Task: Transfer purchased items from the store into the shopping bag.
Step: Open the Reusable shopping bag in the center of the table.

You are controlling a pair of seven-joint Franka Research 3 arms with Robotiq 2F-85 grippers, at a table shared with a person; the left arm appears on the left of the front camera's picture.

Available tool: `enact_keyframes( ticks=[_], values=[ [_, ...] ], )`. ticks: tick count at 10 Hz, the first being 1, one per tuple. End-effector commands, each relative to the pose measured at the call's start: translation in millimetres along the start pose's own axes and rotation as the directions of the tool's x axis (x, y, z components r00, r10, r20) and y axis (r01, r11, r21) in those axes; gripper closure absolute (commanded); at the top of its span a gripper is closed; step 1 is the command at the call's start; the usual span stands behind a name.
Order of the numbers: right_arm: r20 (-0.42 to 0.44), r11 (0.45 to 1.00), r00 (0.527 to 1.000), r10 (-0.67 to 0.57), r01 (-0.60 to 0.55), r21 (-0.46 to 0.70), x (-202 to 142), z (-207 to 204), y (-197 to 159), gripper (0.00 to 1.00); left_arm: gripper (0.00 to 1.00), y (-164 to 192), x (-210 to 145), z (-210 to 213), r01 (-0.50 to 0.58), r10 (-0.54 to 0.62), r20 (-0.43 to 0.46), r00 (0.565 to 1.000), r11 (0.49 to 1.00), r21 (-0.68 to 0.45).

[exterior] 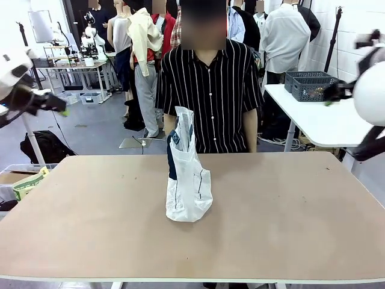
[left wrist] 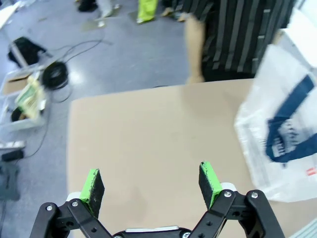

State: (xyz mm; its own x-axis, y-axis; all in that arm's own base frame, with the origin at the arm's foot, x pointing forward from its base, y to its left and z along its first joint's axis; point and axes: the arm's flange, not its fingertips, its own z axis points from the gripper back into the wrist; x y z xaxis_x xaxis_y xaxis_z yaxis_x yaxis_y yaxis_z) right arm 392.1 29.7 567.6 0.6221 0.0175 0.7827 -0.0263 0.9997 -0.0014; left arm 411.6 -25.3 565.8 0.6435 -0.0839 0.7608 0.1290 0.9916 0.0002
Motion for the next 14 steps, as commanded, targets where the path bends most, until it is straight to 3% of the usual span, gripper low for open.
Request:
enact_keyframes(
  ticks=[1, 2, 5, 7, 10, 13, 14],
  values=[
    [0.011, 0.997, 0.998, 0.056, -0.056, -0.045, -3.9, -5.6, 0.4, 0.00, 0.00, 25.7, -11.5, -0.6, 0.001, 0.001, -0.024, 1.000, 0.997, 0.071],
    [0.000, 1.000, 1.000, 0.000, 0.000, 0.000, 0.0, 0.0, 0.0, 0.00, 0.00, 25.7, -11.5, -0.6, 0.001, 0.001, -0.024, 1.000, 0.997, 0.071],
    [0.000, 1.000, 1.000, 0.026, -0.026, 0.008, 0.8, 1.0, 11.5, 0.00, 0.00, 18.7, -6.3, -2.4, -0.014, 0.014, -0.015, 1.000, 0.999, 0.037],
    [-0.051, 0.994, 0.995, 0.081, -0.077, 0.081, 17.1, -7.3, 73.6, 0.00, 0.00, -25.0, 25.7, -33.8, -0.018, 0.022, 0.028, 0.999, 0.990, -0.142],
    [-0.133, 0.976, 0.982, 0.133, -0.106, 0.191, 47.6, -21.5, 149.1, 0.00, 0.00, -94.3, 76.8, -75.7, 0.063, -0.070, -0.010, 0.997, 0.943, -0.326],
    [-0.265, 0.939, 0.957, 0.117, -0.020, 0.342, 59.1, -41.9, 202.0, 0.00, 0.00, -146.2, 104.1, -106.0, 0.091, -0.143, -0.080, 0.986, 0.883, -0.460],
    [-0.236, 0.954, 0.965, 0.114, -0.040, 0.298, 56.9, -40.2, 198.8, 0.00, 0.00, -152.4, 77.3, -78.6, 0.078, -0.094, -0.028, 0.995, 0.932, -0.353]
  ],
)
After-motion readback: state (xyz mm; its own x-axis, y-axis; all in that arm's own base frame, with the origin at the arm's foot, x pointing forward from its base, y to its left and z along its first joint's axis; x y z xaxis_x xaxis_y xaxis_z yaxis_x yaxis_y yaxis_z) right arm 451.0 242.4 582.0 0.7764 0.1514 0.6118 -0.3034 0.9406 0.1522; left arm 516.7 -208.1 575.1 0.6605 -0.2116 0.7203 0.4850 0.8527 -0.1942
